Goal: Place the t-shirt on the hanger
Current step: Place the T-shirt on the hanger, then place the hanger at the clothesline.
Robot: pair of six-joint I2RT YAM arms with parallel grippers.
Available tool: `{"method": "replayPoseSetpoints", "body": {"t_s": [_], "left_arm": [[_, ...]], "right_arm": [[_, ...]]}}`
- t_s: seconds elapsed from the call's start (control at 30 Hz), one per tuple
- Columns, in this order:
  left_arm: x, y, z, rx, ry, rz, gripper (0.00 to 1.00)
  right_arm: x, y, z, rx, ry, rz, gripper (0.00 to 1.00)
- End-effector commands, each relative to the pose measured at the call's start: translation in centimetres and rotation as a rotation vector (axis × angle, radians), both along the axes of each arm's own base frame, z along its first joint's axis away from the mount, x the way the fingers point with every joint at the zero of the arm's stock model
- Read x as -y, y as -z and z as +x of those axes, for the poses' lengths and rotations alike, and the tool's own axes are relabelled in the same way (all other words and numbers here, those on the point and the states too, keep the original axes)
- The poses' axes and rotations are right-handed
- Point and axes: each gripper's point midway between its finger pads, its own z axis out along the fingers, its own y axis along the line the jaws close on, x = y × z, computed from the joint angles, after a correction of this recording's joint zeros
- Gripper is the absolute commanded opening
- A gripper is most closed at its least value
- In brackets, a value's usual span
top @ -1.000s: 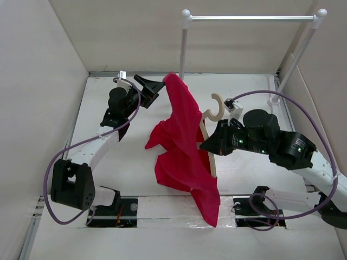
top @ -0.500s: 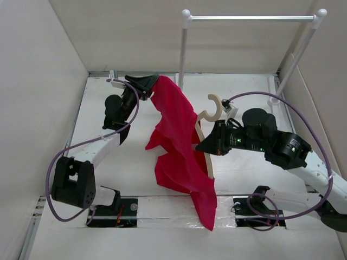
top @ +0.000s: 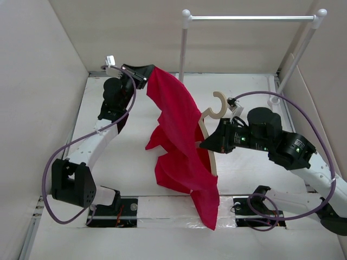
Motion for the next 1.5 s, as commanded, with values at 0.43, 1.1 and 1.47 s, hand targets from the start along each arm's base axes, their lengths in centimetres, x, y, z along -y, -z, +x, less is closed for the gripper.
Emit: {"method": "replayPoseSetpoints", "body": {"t_s": [0.43, 1.1, 1.47], "left_arm": [[-6.9, -8.5, 5.6, 0.097, -0.359, 0.375, 0.0], [-6.1, -5.3, -3.0, 0.058, -0.196, 0.418, 0.45], [0.7, -0.7, -11.4, 0.052, 0.055, 0.563, 0.0]], "right_arm": [[3.6, -5.5, 1.0, 0.101, 0.137, -0.076, 0.0], [8.9, -7.7, 10.7, 0.181, 0.543, -0.248, 0.0], [17.8, -6.9, 21.7, 0.162, 0.888, -0.421, 0.0]]}}
